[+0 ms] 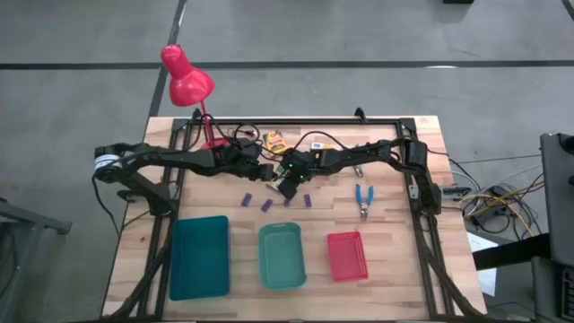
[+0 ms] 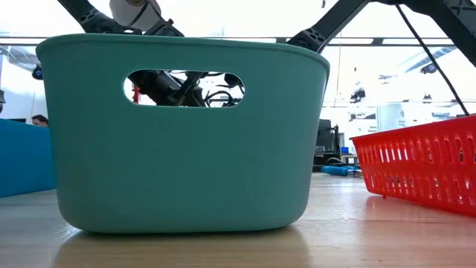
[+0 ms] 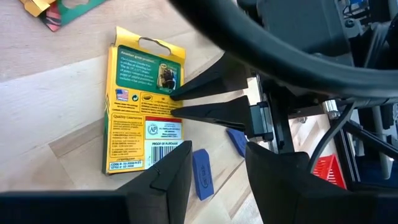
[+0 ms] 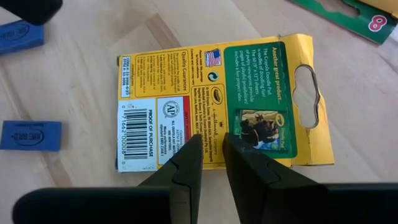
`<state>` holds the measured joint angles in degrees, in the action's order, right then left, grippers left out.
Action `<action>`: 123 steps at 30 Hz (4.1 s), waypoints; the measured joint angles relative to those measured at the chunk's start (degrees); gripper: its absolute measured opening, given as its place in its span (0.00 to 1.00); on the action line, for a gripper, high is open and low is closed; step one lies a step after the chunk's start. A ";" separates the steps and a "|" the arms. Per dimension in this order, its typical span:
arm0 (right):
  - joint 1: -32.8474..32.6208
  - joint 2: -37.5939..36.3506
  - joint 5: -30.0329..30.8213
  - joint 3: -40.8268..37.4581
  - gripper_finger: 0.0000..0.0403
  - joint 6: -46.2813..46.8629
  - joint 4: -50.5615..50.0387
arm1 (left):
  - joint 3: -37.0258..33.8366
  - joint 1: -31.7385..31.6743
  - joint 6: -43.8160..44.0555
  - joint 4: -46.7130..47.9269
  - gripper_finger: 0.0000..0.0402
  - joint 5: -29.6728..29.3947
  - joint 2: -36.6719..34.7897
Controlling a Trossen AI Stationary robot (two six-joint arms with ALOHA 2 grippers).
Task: Pick & Place School Supplies
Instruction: Put the crayon box into the blue bin
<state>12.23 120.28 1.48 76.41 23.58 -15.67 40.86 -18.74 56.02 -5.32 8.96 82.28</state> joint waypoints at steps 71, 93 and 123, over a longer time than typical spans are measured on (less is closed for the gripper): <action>-0.02 -25.52 1.77 -24.56 0.17 2.96 30.33 | 2.99 -3.41 -19.09 -1.67 0.38 -0.02 -11.23; -0.46 -13.85 2.74 -24.36 0.17 11.77 31.81 | 2.99 -6.16 -22.11 2.01 0.38 4.60 -8.50; -0.85 -12.26 2.62 -24.32 0.17 7.93 35.40 | 2.95 -6.27 -24.58 4.35 0.38 3.38 -8.55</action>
<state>11.38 108.02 4.10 52.10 31.51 19.72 43.81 -25.02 31.44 -0.97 12.34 73.73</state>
